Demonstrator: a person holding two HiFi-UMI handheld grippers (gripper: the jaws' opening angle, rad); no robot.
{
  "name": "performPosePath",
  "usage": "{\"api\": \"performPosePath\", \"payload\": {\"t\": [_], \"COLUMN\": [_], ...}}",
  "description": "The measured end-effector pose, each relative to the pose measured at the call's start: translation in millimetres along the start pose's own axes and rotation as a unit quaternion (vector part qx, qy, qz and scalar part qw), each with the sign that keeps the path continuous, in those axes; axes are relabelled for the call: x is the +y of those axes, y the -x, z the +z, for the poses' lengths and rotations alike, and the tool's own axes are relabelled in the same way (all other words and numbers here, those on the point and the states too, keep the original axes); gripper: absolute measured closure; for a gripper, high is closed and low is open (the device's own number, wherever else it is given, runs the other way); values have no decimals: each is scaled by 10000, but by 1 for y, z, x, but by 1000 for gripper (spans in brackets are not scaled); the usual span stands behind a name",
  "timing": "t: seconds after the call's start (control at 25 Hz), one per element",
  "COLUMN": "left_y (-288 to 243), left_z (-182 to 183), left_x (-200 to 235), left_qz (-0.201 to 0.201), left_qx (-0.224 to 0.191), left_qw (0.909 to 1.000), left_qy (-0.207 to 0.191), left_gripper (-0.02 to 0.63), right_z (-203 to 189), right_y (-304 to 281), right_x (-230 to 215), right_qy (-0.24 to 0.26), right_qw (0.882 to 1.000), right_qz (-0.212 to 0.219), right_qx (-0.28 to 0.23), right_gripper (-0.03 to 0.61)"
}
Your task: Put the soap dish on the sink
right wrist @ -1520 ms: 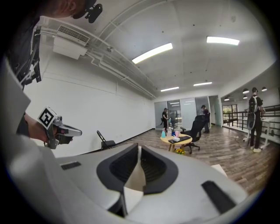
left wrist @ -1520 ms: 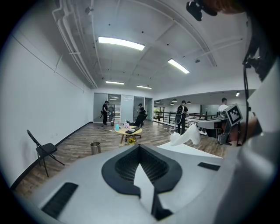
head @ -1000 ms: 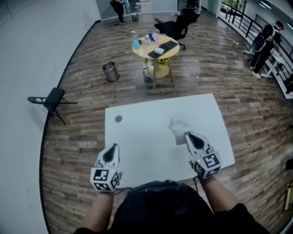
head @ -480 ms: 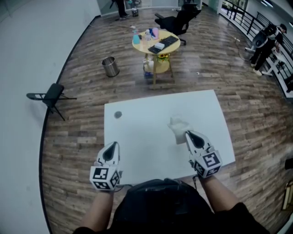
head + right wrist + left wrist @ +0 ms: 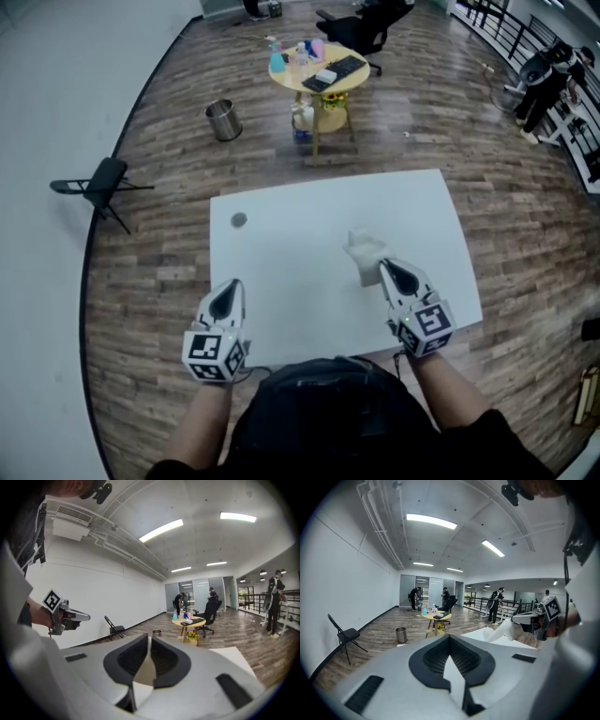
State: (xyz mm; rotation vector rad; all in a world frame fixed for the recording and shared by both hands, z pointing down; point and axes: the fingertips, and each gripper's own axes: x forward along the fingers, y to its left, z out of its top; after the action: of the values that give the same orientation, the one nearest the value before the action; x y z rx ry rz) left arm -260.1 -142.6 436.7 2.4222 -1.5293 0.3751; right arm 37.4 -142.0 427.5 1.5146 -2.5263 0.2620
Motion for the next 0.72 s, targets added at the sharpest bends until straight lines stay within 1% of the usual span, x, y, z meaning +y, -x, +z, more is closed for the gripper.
{"api": "performPosePath", "payload": {"t": [0.08, 0.28, 0.48, 0.72], "left_y": [-1, -2, -6, -7], "left_z": [-2, -7, -14, -17], "left_x": [0, 0, 1, 14], "left_qz": [-10, -21, -59, 64], "left_qx": [29, 108, 206, 275], "left_qw": [10000, 9999, 9998, 9996], "left_qy": [12, 35, 47, 88], "left_gripper": [624, 624, 624, 624], "right_z": [-3, -13, -22, -32], "right_y": [0, -2, -7, -8], "right_x": [-1, 1, -2, -4], "right_qy": [-42, -31, -70, -103], "right_qw": [10000, 9999, 9998, 9995], "right_qz": [-34, 50, 5, -10], "right_qx": [49, 118, 202, 311], "right_gripper": [545, 545, 545, 545]}}
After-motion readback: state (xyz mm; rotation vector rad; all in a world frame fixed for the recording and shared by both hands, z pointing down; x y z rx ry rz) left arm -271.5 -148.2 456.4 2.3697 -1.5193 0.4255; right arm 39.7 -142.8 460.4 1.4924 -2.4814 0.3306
